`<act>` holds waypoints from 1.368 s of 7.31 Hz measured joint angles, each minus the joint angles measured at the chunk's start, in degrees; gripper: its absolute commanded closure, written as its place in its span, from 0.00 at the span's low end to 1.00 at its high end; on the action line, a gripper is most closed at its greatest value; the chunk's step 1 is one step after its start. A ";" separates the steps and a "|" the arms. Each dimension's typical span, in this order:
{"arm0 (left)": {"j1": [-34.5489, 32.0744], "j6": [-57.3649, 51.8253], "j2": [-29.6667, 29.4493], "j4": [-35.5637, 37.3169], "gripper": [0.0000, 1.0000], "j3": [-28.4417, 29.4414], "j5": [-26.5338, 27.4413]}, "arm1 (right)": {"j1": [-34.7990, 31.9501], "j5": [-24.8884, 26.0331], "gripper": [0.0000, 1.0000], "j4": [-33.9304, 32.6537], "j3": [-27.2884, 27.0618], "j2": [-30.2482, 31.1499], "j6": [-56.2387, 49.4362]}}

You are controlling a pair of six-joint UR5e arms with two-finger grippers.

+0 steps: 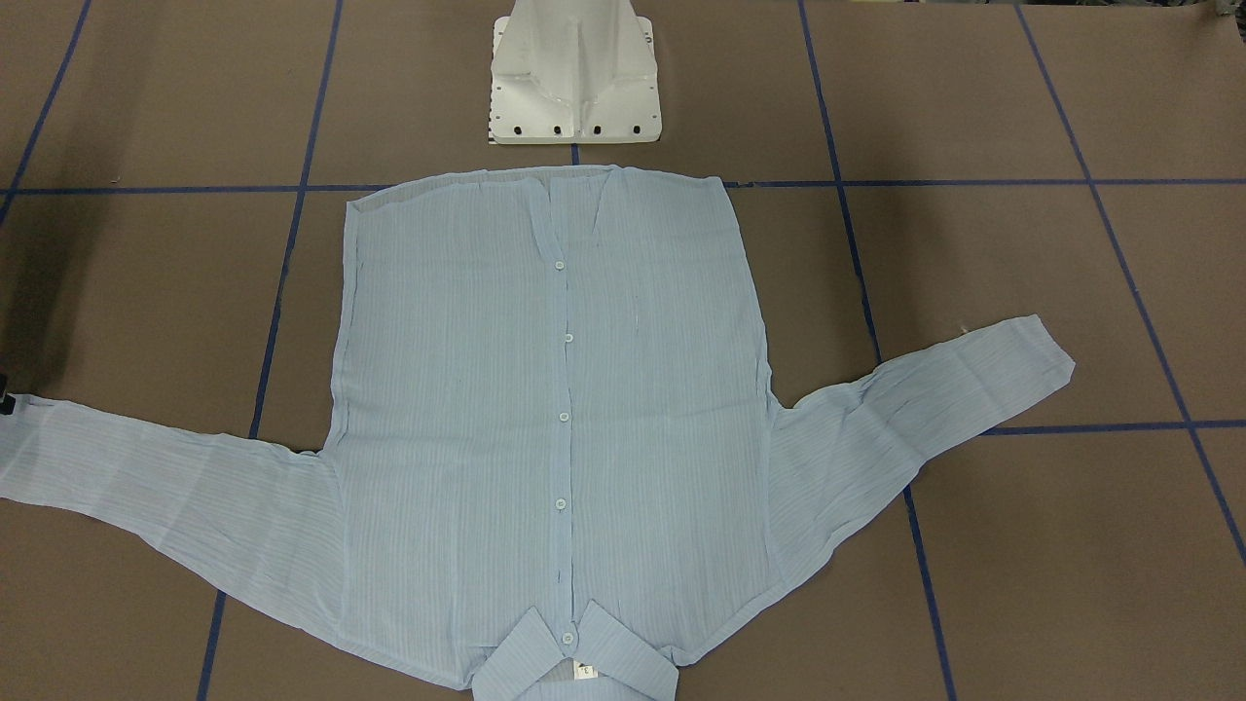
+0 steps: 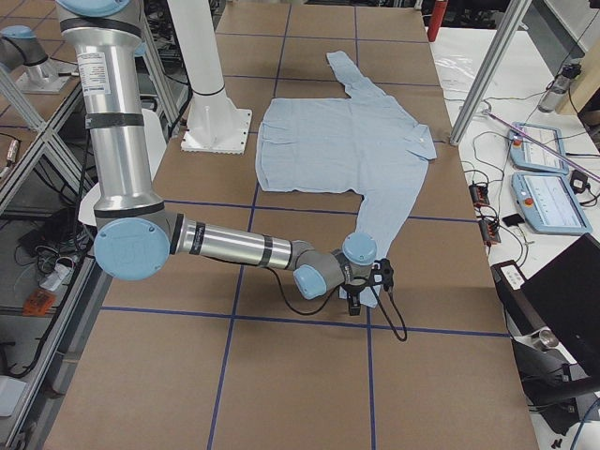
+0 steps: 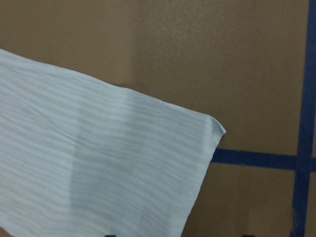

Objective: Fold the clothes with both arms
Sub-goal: 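Lower the right gripper to the cuff of the sleeve nearest it and grasp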

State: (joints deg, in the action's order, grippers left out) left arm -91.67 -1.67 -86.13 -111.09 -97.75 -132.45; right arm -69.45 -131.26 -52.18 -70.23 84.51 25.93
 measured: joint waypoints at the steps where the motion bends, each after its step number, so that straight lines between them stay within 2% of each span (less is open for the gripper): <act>1: 0.00 0.00 -0.06 0.00 0.00 0.01 0.00 | 0.24 0.02 0.27 -0.02 0.19 0.01 0.00; 2: 0.00 0.02 -0.12 0.00 0.00 0.05 0.02 | 0.49 0.03 0.34 -0.03 0.35 -0.08 0.02; 4: 0.00 0.08 -0.23 0.00 0.00 0.10 0.07 | 0.84 0.04 0.56 -0.03 0.38 -0.31 0.07; 5: 0.00 0.09 -0.25 0.00 0.00 0.10 0.08 | 0.98 0.00 0.70 -0.03 0.35 -0.42 0.06; 6: 0.00 0.09 -0.26 0.00 0.00 0.10 0.09 | 1.00 -0.10 0.92 -0.01 0.27 -0.46 0.05; 7: 0.00 0.11 -0.27 0.00 0.00 0.10 0.09 | 1.00 -0.18 1.00 0.03 0.17 -0.47 0.06; 10: 0.00 0.17 -0.30 0.07 0.00 0.18 0.09 | 0.80 -0.60 1.00 0.13 -2.44 0.01 0.01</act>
State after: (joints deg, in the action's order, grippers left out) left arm -91.67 -1.50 -86.43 -111.02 -97.58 -132.36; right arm -68.66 -131.86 -52.04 -72.67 84.52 25.94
